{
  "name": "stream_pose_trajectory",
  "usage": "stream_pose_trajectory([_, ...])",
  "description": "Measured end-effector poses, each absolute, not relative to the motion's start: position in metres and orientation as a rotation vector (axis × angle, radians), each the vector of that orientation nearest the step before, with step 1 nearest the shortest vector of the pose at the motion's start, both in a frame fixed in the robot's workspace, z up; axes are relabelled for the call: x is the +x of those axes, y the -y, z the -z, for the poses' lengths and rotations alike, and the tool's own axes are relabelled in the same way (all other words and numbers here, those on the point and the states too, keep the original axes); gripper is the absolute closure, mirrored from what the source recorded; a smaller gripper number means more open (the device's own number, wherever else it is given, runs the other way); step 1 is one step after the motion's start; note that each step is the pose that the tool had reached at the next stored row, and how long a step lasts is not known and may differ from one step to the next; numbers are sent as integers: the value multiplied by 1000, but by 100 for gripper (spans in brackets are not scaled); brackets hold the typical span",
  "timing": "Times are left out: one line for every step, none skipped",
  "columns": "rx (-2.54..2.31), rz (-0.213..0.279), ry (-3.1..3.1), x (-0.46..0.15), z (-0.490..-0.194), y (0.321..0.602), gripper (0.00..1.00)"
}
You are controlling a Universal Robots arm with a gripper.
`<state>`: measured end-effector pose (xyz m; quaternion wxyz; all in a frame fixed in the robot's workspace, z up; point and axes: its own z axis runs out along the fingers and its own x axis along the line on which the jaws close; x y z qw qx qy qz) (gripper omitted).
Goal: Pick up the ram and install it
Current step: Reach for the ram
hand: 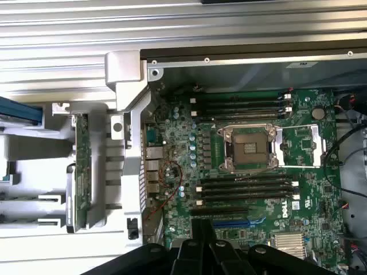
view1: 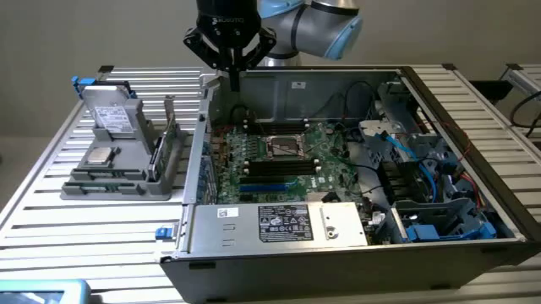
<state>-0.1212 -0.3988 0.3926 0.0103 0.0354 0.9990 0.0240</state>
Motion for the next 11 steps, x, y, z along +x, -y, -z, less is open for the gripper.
stream_pose_trajectory([110, -75, -3118, -121, -393, 399, 89])
stream_pose_trajectory([110, -75, -3118, -121, -393, 399, 89])
stream_pose_trajectory([110, -75, -3118, -121, -393, 399, 89])
stream_pose_trajectory([110, -75, -3118, -121, -393, 399, 89])
stream_pose_trajectory([110, -75, -3118, -121, -393, 399, 89])
stream_pose_trajectory([110, -75, -3118, -121, -393, 399, 89])
stream_pose_trajectory([110, -75, -3118, -121, -393, 399, 89])
stream_pose_trajectory([110, -75, -3118, -121, -393, 399, 89])
stream_pose_trajectory([110, -75, -3118, -121, -393, 399, 89])
stream_pose_trajectory([110, -75, -3118, -121, -393, 399, 89])
stream_pose_trajectory([110, -75, -3118, -121, -393, 399, 89])
